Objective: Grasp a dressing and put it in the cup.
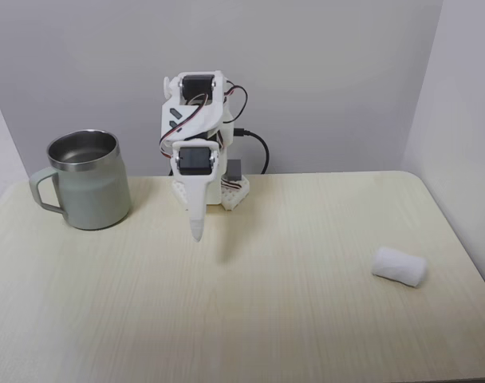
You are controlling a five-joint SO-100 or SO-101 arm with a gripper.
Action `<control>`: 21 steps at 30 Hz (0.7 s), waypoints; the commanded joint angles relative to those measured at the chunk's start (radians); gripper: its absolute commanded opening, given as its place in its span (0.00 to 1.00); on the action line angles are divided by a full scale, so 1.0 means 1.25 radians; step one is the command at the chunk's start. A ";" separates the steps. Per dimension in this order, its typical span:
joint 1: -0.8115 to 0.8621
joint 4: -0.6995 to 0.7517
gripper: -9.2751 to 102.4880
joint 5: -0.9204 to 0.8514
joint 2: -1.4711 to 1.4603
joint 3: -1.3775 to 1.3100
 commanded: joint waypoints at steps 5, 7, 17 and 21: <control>0.001 -0.011 0.08 -0.004 0.005 0.002; -0.001 -0.011 0.08 -0.006 0.005 0.002; -0.061 0.037 0.08 -0.114 0.188 0.252; -0.136 0.058 0.08 -0.209 0.432 0.463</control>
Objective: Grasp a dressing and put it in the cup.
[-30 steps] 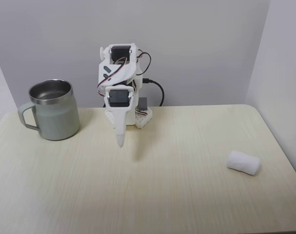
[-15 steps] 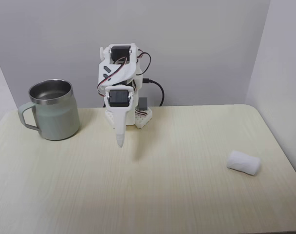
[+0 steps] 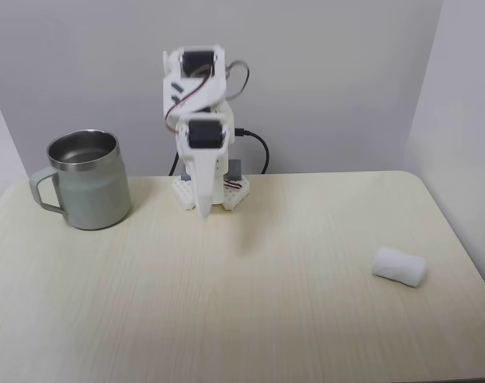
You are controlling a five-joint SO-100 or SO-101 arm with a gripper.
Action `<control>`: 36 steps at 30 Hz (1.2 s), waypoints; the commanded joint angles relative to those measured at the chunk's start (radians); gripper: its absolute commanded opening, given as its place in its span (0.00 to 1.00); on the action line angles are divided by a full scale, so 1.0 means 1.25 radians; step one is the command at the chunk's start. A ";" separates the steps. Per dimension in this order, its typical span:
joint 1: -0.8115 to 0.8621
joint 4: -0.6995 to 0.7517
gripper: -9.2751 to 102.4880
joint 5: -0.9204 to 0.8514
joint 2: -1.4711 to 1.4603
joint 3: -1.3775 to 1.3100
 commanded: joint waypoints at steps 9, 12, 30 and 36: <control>-0.252 0.128 0.23 -0.313 0.526 0.524; -0.334 0.166 0.27 -0.395 0.616 0.599; -0.621 0.378 0.33 -0.729 1.405 1.204; -0.650 0.457 0.33 -0.765 1.646 1.466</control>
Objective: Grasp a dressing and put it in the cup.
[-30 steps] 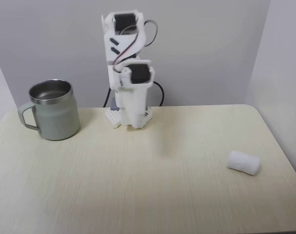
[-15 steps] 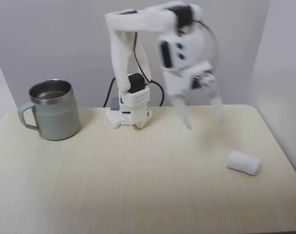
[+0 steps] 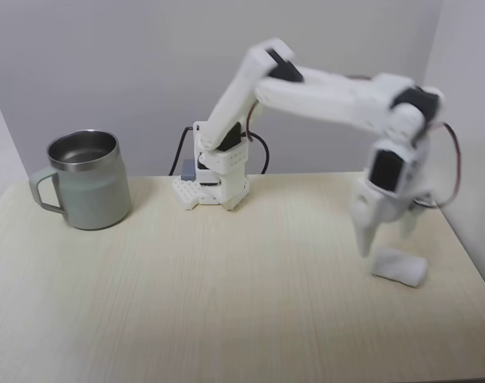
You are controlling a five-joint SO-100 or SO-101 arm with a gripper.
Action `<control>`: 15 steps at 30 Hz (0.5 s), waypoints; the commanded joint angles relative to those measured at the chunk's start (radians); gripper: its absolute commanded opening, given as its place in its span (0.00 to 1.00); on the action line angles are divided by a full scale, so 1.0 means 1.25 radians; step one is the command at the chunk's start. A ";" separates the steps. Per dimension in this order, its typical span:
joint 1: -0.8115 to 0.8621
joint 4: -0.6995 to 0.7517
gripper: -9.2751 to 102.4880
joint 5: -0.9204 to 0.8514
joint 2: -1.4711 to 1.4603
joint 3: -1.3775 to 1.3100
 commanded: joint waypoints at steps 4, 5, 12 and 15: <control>-0.020 0.038 0.33 -0.012 0.136 0.199; -0.022 0.038 0.33 -0.012 0.151 0.214; -0.025 0.098 0.33 -0.012 0.287 0.387; -0.025 0.098 0.33 -0.012 0.295 0.396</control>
